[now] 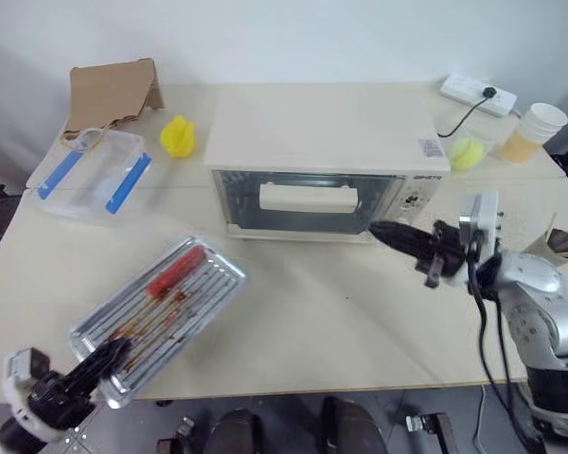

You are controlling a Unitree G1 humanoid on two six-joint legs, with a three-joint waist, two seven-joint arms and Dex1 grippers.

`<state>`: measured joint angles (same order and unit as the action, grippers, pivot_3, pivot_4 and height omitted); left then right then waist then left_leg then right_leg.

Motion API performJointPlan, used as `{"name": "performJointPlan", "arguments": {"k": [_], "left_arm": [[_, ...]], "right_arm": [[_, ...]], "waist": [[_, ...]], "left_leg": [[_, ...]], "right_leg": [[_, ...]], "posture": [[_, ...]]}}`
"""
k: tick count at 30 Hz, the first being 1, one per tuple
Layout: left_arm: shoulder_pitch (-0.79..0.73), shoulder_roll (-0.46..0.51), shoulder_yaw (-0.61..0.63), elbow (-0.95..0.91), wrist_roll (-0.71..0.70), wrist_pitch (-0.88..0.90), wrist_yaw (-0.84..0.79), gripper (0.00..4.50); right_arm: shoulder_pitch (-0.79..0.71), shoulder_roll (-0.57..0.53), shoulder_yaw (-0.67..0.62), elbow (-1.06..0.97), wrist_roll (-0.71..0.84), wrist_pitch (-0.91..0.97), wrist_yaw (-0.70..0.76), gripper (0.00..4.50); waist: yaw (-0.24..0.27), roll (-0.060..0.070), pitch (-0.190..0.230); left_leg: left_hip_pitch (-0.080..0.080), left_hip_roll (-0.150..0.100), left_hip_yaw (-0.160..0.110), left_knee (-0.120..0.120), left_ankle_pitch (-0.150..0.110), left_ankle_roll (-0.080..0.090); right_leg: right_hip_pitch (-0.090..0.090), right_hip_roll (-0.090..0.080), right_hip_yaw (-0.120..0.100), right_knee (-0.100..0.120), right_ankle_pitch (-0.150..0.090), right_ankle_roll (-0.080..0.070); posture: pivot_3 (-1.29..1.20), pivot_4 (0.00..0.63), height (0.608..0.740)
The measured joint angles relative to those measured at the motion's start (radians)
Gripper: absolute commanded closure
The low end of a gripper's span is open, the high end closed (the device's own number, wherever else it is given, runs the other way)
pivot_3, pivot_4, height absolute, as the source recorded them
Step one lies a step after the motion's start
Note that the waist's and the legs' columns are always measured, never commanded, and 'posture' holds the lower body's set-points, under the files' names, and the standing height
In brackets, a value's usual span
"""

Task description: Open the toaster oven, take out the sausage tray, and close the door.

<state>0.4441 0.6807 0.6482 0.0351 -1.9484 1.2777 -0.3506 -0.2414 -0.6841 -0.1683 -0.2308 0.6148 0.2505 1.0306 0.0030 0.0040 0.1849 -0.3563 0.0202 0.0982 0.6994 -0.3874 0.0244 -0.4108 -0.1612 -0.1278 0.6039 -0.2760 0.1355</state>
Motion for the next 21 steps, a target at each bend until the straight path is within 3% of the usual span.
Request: {"name": "performJointPlan", "arguments": {"k": [5, 11, 21], "left_arm": [[-0.101, 0.054, -0.122, -0.022, 0.018, -0.001, 0.001, 4.50], [-0.380, 0.081, -0.333, -0.018, 0.225, 0.039, -0.020, 4.50], [-0.778, -0.074, -0.561, 0.099, 0.471, 0.135, -0.074, 4.50]], "right_arm": [[0.103, -0.023, -0.039, -0.021, -0.055, -0.111, 0.049, 1.87], [0.326, -0.051, -0.179, -0.048, -0.098, -0.298, 0.133, 0.02], [0.615, -0.051, -0.371, -0.224, -0.036, -0.284, 0.127, 0.02]], "waist": [[-0.006, 0.000, 0.000], [0.021, 0.002, -0.001], [0.044, 0.006, -0.003]], "left_leg": [[0.002, 0.000, 0.005, 0.000, 0.001, 0.001], [0.003, -0.001, 0.008, 0.000, 0.002, 0.001], [0.006, -0.004, 0.007, 0.001, 0.007, 0.003]], "right_leg": [[0.001, 0.000, 0.001, -0.002, 0.000, 0.000], [0.004, 0.001, 0.004, -0.003, 0.000, 0.001], [0.013, 0.001, 0.010, -0.011, 0.003, 0.006]], "posture": [[0.00, 0.150, 0.740], [0.00, 0.150, 0.740], [0.00, 0.150, 0.740]]}}
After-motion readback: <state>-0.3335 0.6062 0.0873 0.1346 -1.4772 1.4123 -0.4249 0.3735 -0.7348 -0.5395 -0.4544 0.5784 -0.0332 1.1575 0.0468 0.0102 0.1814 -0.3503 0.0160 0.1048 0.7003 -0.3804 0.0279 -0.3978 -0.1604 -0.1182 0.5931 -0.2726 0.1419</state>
